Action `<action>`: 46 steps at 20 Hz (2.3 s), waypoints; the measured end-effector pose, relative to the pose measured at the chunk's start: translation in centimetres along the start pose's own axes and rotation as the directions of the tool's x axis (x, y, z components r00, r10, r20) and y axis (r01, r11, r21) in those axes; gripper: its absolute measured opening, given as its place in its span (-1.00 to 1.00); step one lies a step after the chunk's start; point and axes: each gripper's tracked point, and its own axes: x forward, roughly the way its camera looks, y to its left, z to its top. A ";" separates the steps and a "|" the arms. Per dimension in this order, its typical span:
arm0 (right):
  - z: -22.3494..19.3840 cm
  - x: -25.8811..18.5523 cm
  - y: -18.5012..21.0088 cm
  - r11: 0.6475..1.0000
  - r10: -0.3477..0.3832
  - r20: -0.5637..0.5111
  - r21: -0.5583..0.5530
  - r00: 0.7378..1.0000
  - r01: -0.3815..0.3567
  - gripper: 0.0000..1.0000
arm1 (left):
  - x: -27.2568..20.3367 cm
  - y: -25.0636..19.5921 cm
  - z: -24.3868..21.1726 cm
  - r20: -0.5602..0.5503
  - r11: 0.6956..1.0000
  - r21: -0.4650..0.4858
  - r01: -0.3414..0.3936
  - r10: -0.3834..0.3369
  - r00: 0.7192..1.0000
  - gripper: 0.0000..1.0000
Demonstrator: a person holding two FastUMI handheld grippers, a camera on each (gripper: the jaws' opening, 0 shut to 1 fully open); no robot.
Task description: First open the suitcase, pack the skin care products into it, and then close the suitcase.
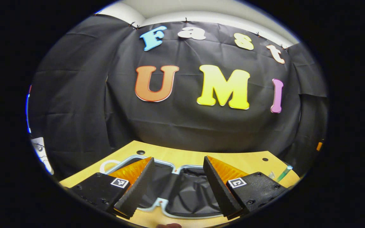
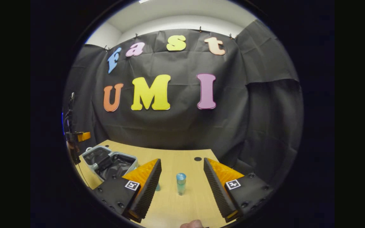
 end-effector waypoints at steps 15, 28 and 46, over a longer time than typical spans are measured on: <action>-8.1 1.8 -5.6 0.999 -0.003 -0.165 -0.047 0.986 -0.005 0.58 | -0.7 -22.5 -13.0 -0.188 0.947 0.063 0.315 -0.298 0.936 0.96; -11.0 2.2 -9.3 0.997 -0.067 -0.258 -0.040 0.964 0.059 0.60 | 6.0 -28.4 -23.9 -0.410 0.917 0.085 0.391 -0.325 0.852 0.85; -19.1 12.8 0.6 0.994 0.105 -0.360 0.014 0.927 -0.108 0.60 | -1.2 -22.7 -18.2 -0.462 0.948 0.018 0.317 -0.274 0.843 -0.20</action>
